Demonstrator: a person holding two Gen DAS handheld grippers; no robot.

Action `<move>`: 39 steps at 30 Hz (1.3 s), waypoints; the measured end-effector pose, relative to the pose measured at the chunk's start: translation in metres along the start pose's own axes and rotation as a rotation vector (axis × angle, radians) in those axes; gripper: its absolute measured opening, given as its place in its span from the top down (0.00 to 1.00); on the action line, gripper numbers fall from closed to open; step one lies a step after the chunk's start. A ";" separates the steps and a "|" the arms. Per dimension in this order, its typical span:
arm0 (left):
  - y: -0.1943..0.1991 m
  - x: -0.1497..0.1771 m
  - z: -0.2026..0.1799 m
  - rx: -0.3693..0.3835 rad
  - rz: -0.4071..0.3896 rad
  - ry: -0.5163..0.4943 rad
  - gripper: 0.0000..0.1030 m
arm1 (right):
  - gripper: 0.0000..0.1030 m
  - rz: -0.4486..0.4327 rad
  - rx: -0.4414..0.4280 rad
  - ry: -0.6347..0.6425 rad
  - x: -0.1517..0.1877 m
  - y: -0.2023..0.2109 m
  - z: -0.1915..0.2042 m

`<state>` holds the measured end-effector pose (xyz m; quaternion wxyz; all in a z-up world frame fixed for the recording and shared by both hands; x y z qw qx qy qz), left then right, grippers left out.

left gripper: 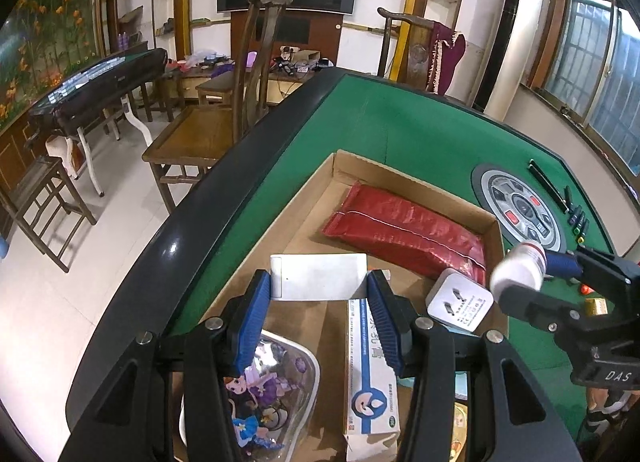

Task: Organize objects
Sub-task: 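Lower the charger into the box and open the left tool while the right tool lowers the bottle inside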

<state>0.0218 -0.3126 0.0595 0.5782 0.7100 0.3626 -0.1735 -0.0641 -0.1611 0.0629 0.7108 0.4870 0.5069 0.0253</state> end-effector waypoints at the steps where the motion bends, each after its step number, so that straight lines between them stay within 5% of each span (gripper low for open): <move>1: -0.001 0.000 0.001 0.002 0.001 0.002 0.53 | 0.39 0.003 -0.002 0.003 -0.002 -0.002 0.001; 15: -0.020 0.004 0.015 -0.029 0.039 0.005 0.53 | 0.38 0.087 -0.096 0.067 -0.020 -0.059 0.019; 39: -0.030 0.009 0.018 -0.059 0.072 -0.008 0.53 | 0.38 0.080 -0.010 0.223 -0.004 -0.071 0.040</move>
Point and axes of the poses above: each gripper's, at about its wrist camera, not at the fingertips, and y roughly against the way its jaws point, z to its left, x to its underside, the point moved 1 cm from there along -y, roughly the way its jaws point, and after that the axes turned 13 degrees about x, right-handed, at the moved point
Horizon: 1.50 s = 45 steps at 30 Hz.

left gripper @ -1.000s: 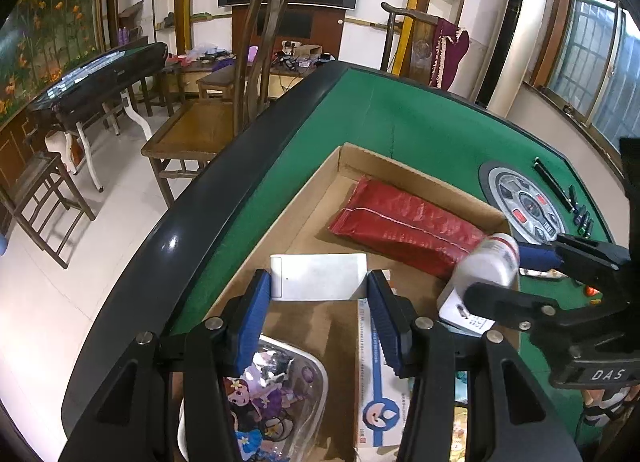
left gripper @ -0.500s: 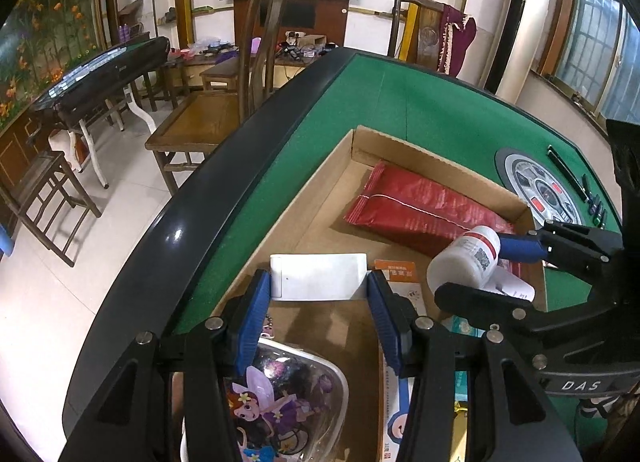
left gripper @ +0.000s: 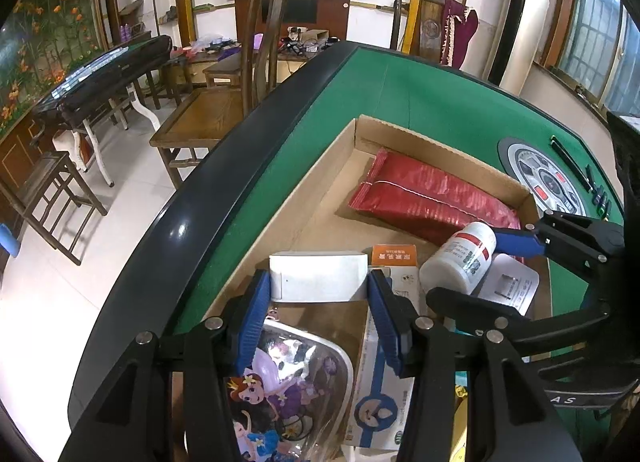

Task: Organize objects
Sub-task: 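Lower the charger into the box and open the left tool while the right tool lowers the bottle inside, then withdraw both tools from the box and move the left tool to the daisy cream tube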

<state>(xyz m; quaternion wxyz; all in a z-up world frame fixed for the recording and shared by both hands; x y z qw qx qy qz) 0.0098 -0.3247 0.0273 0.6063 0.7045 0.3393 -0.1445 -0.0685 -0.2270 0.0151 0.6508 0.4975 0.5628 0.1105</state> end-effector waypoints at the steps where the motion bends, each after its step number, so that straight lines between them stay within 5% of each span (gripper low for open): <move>1: 0.001 0.001 0.000 -0.001 -0.002 -0.001 0.53 | 0.38 0.003 -0.001 0.000 -0.001 -0.002 0.000; 17: 0.008 0.005 0.000 0.007 -0.028 -0.001 0.52 | 0.38 -0.006 -0.021 -0.050 0.004 0.007 -0.011; 22: 0.010 0.006 0.000 0.010 -0.041 0.001 0.42 | 0.34 -0.054 -0.028 -0.077 0.012 0.034 -0.019; 33: 0.037 0.002 -0.010 0.032 -0.130 0.039 0.38 | 0.20 -0.155 -0.006 -0.194 0.085 0.118 -0.060; 41: 0.007 0.000 -0.013 -0.116 -0.028 0.080 0.39 | 0.18 -0.180 -0.013 -0.293 0.113 0.138 -0.077; 45: 0.010 0.003 -0.021 -0.091 -0.027 0.070 0.39 | 0.12 -0.195 -0.023 -0.312 0.132 0.153 -0.091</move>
Point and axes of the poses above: each gripper's, at about its wrist camera, not at the fingertips, and y roughly against the way its jaws point, z to its left, x to its underside, the point moved 1 cm from there along -y, roughly the way its jaws point, and after that the axes turned 13 degrees about x, right-handed, at the moved point
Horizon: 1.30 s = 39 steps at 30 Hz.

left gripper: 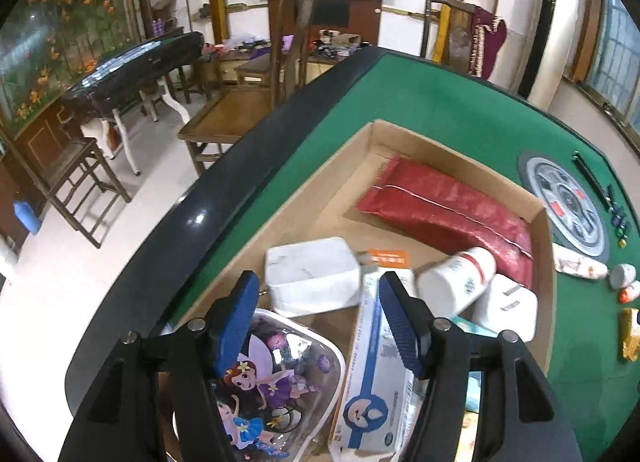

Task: Organize objects
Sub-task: 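Withdraw both tools from the box and move the left tool to the daisy cream tube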

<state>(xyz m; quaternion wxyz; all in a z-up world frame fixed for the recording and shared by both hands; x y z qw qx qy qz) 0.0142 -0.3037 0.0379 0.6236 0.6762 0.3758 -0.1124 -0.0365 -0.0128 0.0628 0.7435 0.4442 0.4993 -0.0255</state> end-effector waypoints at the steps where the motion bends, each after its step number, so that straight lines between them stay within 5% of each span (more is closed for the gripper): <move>1: 0.002 0.001 -0.002 0.007 -0.004 0.001 0.39 | 0.09 -0.004 0.004 -0.006 0.003 0.003 -0.007; 13: 0.049 0.011 -0.073 0.141 -0.144 -0.068 0.19 | 0.00 0.003 0.177 -0.281 0.040 0.034 -0.112; 23: 0.028 0.037 -0.177 0.317 0.019 -0.316 0.18 | 0.00 0.019 0.272 -0.392 0.063 0.054 -0.150; 27: 0.018 0.045 -0.197 0.363 0.063 -0.342 0.18 | 0.00 0.040 0.288 -0.407 0.070 0.055 -0.157; 34: 0.003 0.037 -0.228 0.351 0.107 -0.475 0.18 | 0.00 0.046 0.291 -0.423 0.074 0.055 -0.161; 39: -0.020 0.030 -0.264 0.318 0.120 -0.702 0.18 | 0.00 0.047 0.290 -0.427 0.074 0.054 -0.161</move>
Point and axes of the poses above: each gripper's, at about its wrist camera, not at the fingertips, and y roughly against the way its jaws point, z to its left, x to its underside, the point moved 1 cm from there along -y, roughly the way its jaws point, and after that the axes turned 13 degrees about x, right-handed, at the moved point
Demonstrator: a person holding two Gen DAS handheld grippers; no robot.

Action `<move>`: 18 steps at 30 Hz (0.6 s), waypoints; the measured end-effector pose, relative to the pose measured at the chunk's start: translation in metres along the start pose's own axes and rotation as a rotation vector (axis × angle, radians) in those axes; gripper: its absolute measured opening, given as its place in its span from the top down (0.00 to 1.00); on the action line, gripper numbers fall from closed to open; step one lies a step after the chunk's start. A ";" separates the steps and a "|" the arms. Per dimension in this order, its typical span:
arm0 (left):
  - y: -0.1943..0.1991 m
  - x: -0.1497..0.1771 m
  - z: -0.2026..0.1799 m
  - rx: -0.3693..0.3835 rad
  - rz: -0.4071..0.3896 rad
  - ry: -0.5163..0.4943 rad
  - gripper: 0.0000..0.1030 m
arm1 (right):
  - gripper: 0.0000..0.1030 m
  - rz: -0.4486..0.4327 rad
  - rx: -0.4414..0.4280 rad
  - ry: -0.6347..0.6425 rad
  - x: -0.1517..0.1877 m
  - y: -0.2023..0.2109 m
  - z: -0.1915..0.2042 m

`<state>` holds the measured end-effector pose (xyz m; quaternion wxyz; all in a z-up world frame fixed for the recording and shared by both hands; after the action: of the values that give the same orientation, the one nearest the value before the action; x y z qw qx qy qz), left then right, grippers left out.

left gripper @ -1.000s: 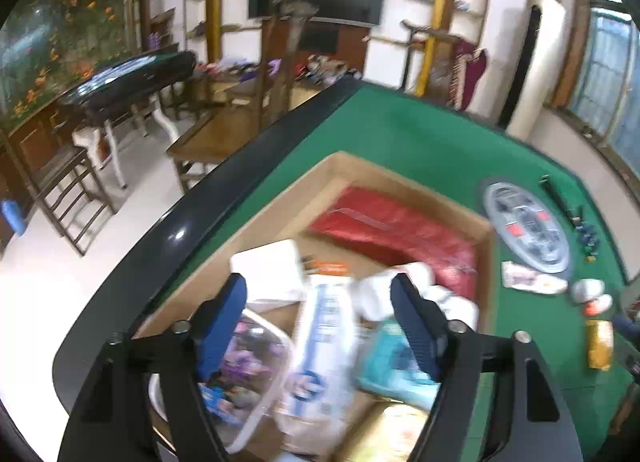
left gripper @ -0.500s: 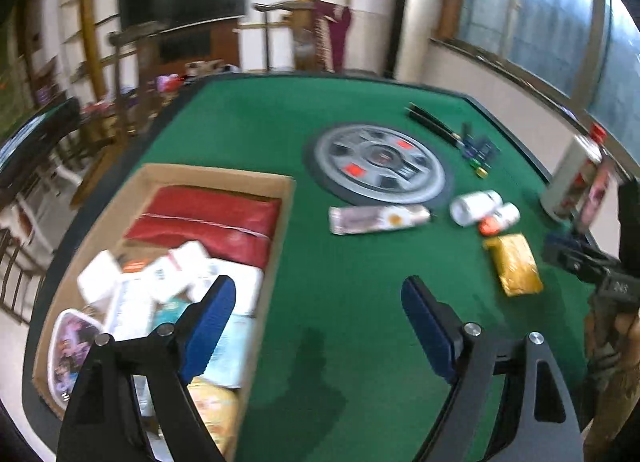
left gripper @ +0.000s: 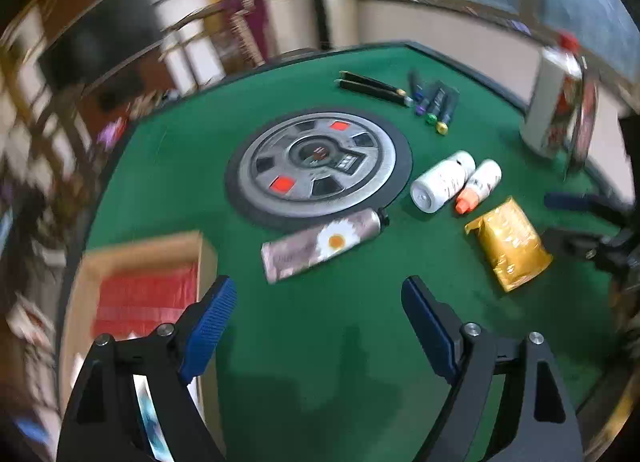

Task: Organize objects
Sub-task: 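Withdraw both tools from the box and move the left tool to the daisy cream tube, then grasp and lift the pink daisy hand cream tube with the left tool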

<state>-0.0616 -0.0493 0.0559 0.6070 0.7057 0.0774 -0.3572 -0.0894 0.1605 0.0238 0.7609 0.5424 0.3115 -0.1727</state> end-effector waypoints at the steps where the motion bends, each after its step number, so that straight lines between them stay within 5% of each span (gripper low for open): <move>1: -0.006 -0.004 -0.003 -0.002 0.011 -0.047 0.18 | 0.00 0.001 0.000 -0.001 0.000 0.000 0.000; 7: -0.044 -0.021 -0.012 0.028 0.072 -0.216 0.18 | 0.00 0.006 -0.003 -0.001 0.000 -0.001 0.000; 14: -0.088 -0.029 0.002 0.063 0.152 -0.228 0.18 | 0.00 0.011 -0.013 -0.006 -0.001 -0.002 0.000; 18: -0.097 -0.035 0.018 0.158 0.155 -0.166 0.17 | 0.00 0.010 -0.011 0.005 -0.001 -0.002 0.003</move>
<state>-0.1471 -0.0298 -0.0013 0.5796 0.7232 -0.0563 -0.3712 -0.0901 0.1568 0.0237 0.7641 0.5401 0.3113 -0.1659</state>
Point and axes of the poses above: each gripper's, at about its wrist camera, not at the fingertips, and y roughly against the way its jaws point, z to its left, x to its underside, the point moved 1 cm from there along -y, roughly the way its jaws point, and after that the axes turned 13 degrees about x, right-handed, at the moved point
